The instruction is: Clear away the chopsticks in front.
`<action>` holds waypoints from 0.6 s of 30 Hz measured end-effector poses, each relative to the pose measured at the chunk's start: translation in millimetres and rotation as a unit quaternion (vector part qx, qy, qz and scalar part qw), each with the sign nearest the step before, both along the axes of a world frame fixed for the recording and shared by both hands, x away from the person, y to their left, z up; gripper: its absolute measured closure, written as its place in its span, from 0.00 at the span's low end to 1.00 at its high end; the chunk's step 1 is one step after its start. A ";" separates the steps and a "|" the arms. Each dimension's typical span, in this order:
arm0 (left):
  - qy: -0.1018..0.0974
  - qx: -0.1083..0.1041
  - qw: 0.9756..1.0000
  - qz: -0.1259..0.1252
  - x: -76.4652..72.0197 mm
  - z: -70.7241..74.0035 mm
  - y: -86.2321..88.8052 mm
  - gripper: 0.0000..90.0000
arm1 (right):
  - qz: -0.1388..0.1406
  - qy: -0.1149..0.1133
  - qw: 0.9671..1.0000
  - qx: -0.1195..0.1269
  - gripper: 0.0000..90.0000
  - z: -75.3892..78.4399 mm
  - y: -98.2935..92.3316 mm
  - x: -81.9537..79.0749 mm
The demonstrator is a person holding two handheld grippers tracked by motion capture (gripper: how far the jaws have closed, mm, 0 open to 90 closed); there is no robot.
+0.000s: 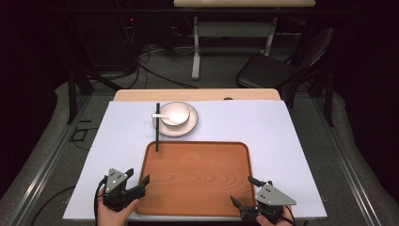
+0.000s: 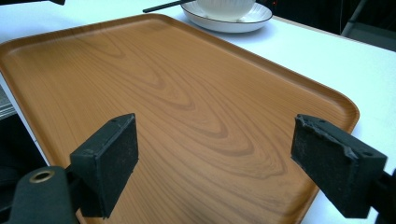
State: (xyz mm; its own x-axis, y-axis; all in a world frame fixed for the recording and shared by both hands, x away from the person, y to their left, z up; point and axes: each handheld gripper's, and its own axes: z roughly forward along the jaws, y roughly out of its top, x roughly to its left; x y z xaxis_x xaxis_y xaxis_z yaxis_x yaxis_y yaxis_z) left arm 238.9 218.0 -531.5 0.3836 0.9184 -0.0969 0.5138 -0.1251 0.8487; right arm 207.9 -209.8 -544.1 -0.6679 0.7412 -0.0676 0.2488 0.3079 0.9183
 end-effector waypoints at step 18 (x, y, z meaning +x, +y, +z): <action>0.036 -0.023 0.999 0.021 20.3 33.4 4.6 0.38 | -0.008 0.016 1.000 0.004 0.16 -2.5 -1.9 0.3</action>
